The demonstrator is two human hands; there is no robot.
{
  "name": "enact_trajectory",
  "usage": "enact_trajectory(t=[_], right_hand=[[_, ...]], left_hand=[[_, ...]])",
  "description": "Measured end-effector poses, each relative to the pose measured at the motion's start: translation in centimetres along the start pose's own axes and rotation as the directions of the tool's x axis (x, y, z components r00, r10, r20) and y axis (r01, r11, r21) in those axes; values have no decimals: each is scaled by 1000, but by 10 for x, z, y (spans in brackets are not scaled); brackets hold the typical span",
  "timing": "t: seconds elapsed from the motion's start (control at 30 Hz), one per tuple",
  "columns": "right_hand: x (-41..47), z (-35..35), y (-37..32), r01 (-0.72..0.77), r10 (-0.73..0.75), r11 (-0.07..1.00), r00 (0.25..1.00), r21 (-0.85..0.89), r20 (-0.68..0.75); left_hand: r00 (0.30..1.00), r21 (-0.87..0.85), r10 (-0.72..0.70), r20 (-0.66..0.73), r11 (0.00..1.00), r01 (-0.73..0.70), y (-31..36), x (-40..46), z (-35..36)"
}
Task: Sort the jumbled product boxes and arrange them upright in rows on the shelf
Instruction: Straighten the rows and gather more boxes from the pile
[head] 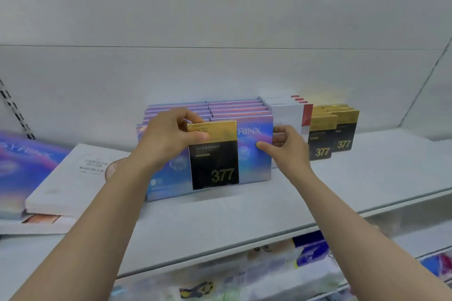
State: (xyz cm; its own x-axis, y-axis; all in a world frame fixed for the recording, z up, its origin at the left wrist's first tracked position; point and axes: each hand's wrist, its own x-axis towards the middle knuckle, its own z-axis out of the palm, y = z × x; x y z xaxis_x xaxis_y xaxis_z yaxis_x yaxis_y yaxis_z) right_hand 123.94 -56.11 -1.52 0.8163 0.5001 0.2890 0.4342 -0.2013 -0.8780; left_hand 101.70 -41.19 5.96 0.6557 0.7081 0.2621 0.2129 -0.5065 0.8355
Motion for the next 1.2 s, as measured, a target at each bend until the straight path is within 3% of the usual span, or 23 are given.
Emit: enact_trajectory(t=[0.07, 0.13, 0.2, 0.27, 0.33, 0.47, 0.57, 0.77, 0.93, 1.2], right_hand=[[7, -6, -4, 58, -66, 993, 996, -101, -68], [16, -18, -13, 170, -173, 984, 983, -54, -56], [23, -36, -28, 196, -222, 969, 958, 150, 182], [30, -54, -35, 189, -252, 965, 869, 184, 427], [41, -73, -31, 233, -287, 958, 823, 169, 490], [71, -127, -3, 209, -286, 955, 830, 209, 478], [103, -175, 22, 204, -260, 963, 869, 173, 421], [156, -241, 70, 167, -197, 980, 913, 112, 358], [168, -236, 95, 142, -176, 983, 898, 113, 403], [163, -186, 103, 307, -261, 949, 889, -69, 376]], left_hand=[[1000, -8, -12, -3, 1000, 12, 5, 1, 13], [1000, -15, -14, 1, 1000, 14, 11, 3, 28], [1000, -22, -4, -8, 1000, 4, 20, 6, 47], [1000, -18, 18, -7, 1000, -18, 33, 11, 69], [999, -14, 47, -10, 999, -47, 49, 18, 95], [992, 3, 124, -34, 992, -124, 79, 31, 155], [973, 54, 193, -128, 981, -187, 96, 42, 200], [938, 453, 305, -161, 868, -205, 107, 72, 267], [927, 653, 305, -219, 751, -93, 94, 83, 283], [905, 668, 364, -220, 732, -132, 85, 84, 280]])
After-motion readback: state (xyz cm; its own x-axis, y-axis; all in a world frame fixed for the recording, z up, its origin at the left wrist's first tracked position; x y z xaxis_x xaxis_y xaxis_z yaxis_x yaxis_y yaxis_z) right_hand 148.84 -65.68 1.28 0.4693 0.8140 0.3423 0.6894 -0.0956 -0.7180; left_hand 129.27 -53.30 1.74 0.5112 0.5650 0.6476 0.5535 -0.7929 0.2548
